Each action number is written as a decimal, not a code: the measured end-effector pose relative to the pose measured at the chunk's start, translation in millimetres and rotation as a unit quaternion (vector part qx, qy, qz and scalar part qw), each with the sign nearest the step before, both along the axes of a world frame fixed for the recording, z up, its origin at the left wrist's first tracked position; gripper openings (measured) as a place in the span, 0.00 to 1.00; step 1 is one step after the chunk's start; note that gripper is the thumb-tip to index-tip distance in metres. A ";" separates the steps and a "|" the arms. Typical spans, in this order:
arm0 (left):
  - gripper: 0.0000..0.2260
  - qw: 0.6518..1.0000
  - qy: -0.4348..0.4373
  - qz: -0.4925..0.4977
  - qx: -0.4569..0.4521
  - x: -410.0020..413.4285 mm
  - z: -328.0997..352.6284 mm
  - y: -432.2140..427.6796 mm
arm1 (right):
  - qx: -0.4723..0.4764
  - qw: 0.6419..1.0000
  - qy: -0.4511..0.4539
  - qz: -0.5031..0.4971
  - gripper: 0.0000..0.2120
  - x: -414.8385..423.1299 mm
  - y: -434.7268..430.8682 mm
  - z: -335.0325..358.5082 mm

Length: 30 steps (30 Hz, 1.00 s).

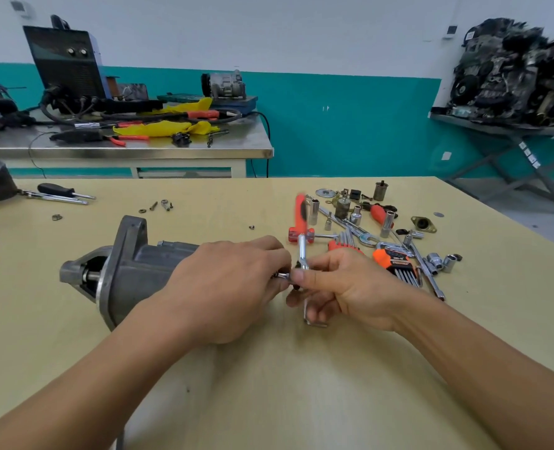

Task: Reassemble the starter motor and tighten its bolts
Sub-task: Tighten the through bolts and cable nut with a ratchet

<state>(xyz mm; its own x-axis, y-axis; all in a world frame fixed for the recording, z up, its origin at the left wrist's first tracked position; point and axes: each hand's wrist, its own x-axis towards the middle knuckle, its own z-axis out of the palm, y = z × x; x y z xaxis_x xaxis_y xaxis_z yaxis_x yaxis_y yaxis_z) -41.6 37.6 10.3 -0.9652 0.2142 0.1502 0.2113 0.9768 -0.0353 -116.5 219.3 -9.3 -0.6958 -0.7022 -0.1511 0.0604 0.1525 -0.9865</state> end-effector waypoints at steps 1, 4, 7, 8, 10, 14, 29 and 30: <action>0.16 1.000 -0.003 0.001 0.000 -0.2 0.4 0.4 | -0.010 0.999 0.029 -0.006 0.10 -1.1 1.3 -0.5; 0.22 1.000 -0.016 0.007 0.006 -0.3 2.3 0.8 | -0.021 0.994 0.107 -0.013 0.11 -2.8 3.1 -0.1; 0.16 1.000 -0.013 0.004 0.001 0.3 1.6 -0.3 | -0.016 0.999 0.045 -0.010 0.15 -1.5 -0.4 -1.4; 0.13 1.000 -0.009 0.000 0.005 0.6 1.0 -1.1 | -0.012 1.000 0.009 -0.009 0.18 -0.8 -1.6 -2.0; 0.09 1.000 -0.002 -0.006 0.018 1.8 0.9 -2.4 | -0.007 0.999 -0.041 -0.003 0.21 -0.4 -3.1 -3.1; 0.16 1.000 -0.006 -0.003 0.017 0.6 1.8 -1.0 | -0.027 0.998 0.048 -0.010 0.14 -1.8 0.8 -4.2; 0.17 1.000 -0.008 0.004 0.010 1.2 2.4 -1.5 | -0.045 0.991 0.123 -0.017 0.13 -2.8 1.6 -3.5; 0.18 1.000 -0.008 0.005 0.008 1.0 2.4 -1.4 | -0.043 0.991 0.125 -0.020 0.13 -2.4 1.4 -3.0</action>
<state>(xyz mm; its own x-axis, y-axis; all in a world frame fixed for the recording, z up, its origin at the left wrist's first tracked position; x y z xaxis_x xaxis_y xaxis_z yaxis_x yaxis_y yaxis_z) -40.6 36.3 12.6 -0.9693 0.2029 0.1387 0.2025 0.9791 -0.0173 -118.9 220.7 -12.3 -0.7320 -0.6755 0.0891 -0.1839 0.0700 -0.9804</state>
